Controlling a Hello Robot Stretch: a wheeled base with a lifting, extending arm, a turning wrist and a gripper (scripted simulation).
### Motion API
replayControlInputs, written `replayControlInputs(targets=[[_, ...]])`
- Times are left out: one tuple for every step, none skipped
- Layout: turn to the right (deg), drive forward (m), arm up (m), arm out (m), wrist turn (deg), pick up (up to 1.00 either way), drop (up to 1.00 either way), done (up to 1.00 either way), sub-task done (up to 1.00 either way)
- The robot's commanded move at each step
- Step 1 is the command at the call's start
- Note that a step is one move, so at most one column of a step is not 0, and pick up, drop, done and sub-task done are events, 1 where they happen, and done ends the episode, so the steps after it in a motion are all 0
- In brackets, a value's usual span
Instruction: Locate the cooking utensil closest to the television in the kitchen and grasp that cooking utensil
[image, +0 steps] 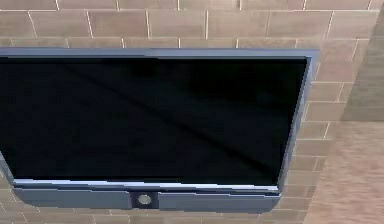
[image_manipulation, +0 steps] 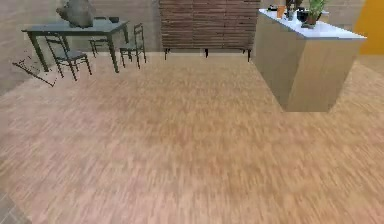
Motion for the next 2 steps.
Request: replayControlInputs(targets=[[-36.0,0.00,0.00,0.00,0.0,0.00,0.00,0.00,0.00],[0.0,0.05,0.00,0.00,0.0,0.00,0.00,0.00,0.00]])
